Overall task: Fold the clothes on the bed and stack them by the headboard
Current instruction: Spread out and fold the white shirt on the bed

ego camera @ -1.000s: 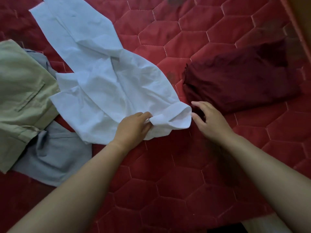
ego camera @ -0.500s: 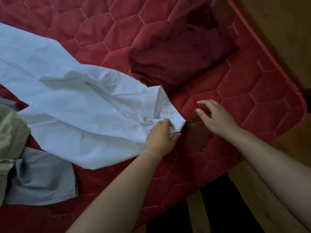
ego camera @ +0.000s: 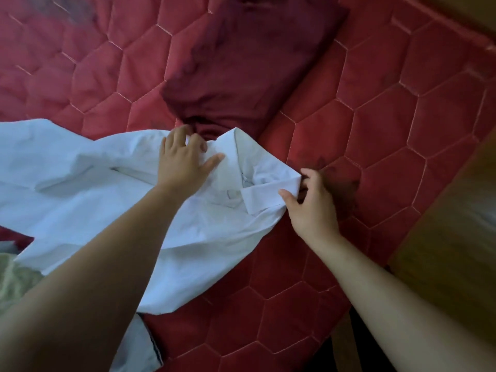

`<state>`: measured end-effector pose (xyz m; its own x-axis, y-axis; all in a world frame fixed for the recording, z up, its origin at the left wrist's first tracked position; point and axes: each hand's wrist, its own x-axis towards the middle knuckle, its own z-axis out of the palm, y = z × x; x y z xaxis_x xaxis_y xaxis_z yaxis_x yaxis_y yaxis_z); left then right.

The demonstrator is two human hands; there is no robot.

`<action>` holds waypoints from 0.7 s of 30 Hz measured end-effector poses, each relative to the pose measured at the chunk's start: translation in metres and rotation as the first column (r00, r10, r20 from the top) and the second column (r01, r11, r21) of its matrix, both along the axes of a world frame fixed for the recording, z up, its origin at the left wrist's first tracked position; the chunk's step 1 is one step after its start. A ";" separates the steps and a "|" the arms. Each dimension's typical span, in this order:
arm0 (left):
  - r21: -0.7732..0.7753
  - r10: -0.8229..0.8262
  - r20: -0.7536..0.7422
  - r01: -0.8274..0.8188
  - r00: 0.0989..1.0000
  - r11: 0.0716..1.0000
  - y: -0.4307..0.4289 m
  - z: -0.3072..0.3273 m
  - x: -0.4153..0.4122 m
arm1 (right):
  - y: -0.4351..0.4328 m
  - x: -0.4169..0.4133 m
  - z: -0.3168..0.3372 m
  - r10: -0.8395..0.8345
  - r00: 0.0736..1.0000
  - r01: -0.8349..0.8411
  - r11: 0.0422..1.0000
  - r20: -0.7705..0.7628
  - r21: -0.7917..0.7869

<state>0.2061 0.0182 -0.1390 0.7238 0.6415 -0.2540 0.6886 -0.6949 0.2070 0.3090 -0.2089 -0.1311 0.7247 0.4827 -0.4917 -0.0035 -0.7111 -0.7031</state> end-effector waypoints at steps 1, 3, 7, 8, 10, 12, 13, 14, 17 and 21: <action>0.015 -0.017 0.003 0.017 1.000 1.000 -0.002 -0.001 0.001 | 0.001 -0.002 -0.002 -0.041 0.999 0.041 0.999 -0.003 0.021; 0.005 -0.017 0.024 0.017 1.000 1.000 -0.008 0.001 -0.001 | 0.002 0.000 -0.003 -0.093 0.996 0.093 0.994 -0.002 0.051; -0.190 0.124 0.073 -0.109 0.990 0.976 -0.039 0.014 -0.008 | -0.005 0.039 0.001 -0.135 0.986 0.128 0.989 0.100 0.071; -0.223 0.137 0.092 -0.114 0.986 0.968 -0.050 0.016 -0.008 | -0.007 0.052 0.003 -0.149 0.981 0.140 0.987 0.121 0.078; -0.241 0.128 0.141 -0.091 0.982 0.966 -0.070 0.019 -0.004 | -0.007 0.071 0.008 -0.216 0.966 0.204 0.974 0.141 0.095; -0.210 0.097 0.188 -0.057 0.977 0.976 -0.079 0.019 0.005 | -0.004 0.072 0.009 -0.300 0.938 0.292 0.954 0.175 0.069; -0.192 0.092 0.214 -0.051 0.972 0.980 -0.079 0.019 0.009 | -0.002 0.064 0.009 -0.326 0.928 0.324 0.945 0.182 0.040; -0.182 0.102 0.243 -0.058 0.965 0.982 -0.077 0.018 0.014 | 0.001 0.052 0.008 -0.335 0.927 0.337 0.941 0.169 0.014; -0.228 0.164 0.259 -0.104 0.952 0.968 -0.067 0.015 0.028 | 0.007 0.022 0.007 -0.367 0.925 0.368 0.930 0.098 0.014; -0.201 0.131 0.216 -0.087 0.967 0.976 -0.064 0.016 0.035 | -0.003 0.037 -0.001 -0.467 0.875 0.471 0.882 0.125 0.001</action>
